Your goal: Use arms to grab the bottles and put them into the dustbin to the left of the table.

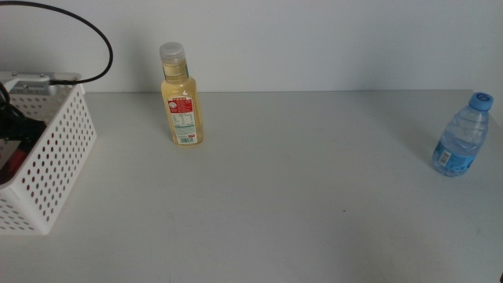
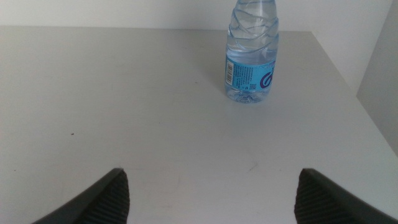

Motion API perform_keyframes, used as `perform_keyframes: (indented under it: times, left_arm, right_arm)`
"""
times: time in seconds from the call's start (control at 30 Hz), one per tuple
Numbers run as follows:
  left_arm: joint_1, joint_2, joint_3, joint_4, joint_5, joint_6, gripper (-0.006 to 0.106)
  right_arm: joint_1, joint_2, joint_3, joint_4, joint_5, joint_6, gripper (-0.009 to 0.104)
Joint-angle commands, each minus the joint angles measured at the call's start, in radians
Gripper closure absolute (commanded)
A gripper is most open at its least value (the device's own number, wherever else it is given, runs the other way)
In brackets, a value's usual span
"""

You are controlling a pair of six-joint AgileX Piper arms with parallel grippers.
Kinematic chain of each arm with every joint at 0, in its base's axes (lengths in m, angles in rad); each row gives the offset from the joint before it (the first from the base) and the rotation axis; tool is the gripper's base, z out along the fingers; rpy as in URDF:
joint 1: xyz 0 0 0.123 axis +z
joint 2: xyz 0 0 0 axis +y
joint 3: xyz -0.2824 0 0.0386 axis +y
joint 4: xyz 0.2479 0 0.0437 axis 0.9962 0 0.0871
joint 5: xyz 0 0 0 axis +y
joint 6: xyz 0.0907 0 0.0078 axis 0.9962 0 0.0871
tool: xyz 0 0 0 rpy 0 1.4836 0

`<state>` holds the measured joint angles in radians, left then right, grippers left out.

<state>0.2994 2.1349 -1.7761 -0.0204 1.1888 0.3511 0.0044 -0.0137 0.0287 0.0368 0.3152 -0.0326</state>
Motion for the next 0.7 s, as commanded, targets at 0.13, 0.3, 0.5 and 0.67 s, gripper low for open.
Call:
perform_keyframes:
  times: [0.13,0.3,0.5,0.67]
  left_arm:
    - [0.0,-0.182,-0.032,-0.001,0.034,-0.061,0.007]
    - [-0.022,-0.344,-0.028,0.001,0.042,-0.119,0.007]
    - [-0.134,-0.516,-0.028,0.006,0.074,-0.159,0.007]
    - [-0.249,-0.669,0.035,0.056,0.052,-0.235,0.007]
  right_arm:
    - [-0.007,-0.021,-0.01,-0.009,-0.07,-0.005,0.026]
    - [-0.007,-0.021,-0.01,-0.009,-0.07,-0.005,0.026]
    - [-0.007,-0.021,-0.01,-0.009,-0.07,-0.005,0.026]
    - [-0.007,-0.021,-0.01,-0.009,-0.07,-0.005,0.026]
